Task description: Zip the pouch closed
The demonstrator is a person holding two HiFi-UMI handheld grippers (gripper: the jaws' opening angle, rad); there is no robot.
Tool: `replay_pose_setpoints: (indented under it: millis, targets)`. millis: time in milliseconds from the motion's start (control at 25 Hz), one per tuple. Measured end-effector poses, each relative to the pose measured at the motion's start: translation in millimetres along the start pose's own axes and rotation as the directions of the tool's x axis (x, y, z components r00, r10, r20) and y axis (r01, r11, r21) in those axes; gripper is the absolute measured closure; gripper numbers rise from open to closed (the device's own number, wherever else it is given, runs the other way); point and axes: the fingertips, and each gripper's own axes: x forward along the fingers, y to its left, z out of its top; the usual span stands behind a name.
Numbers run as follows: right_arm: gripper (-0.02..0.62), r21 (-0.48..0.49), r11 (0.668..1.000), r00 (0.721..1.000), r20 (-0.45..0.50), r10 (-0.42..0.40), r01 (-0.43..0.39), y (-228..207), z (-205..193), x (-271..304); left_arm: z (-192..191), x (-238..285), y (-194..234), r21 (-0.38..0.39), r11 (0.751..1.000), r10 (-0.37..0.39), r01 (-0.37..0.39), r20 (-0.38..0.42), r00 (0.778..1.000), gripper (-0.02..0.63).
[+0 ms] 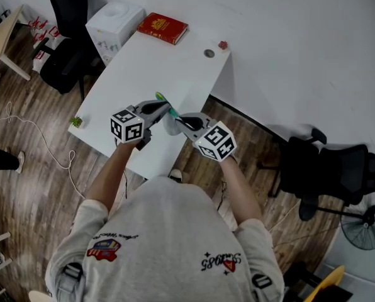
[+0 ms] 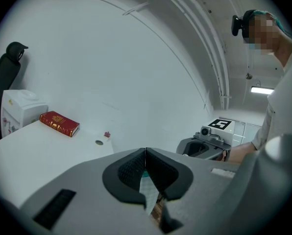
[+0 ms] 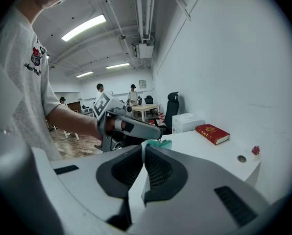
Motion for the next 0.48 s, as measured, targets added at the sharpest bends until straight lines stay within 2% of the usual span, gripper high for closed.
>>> replay_pose_setpoints:
  millis: [480]
  targets:
    - [0.58, 0.007, 1.0, 1.0, 0.009, 0.004, -0.004, -0.1, 0.7, -4.4, 1.0, -3.6, 11.3, 0.015, 0.999, 0.046, -0.046, -0.009, 0.999, 0.6]
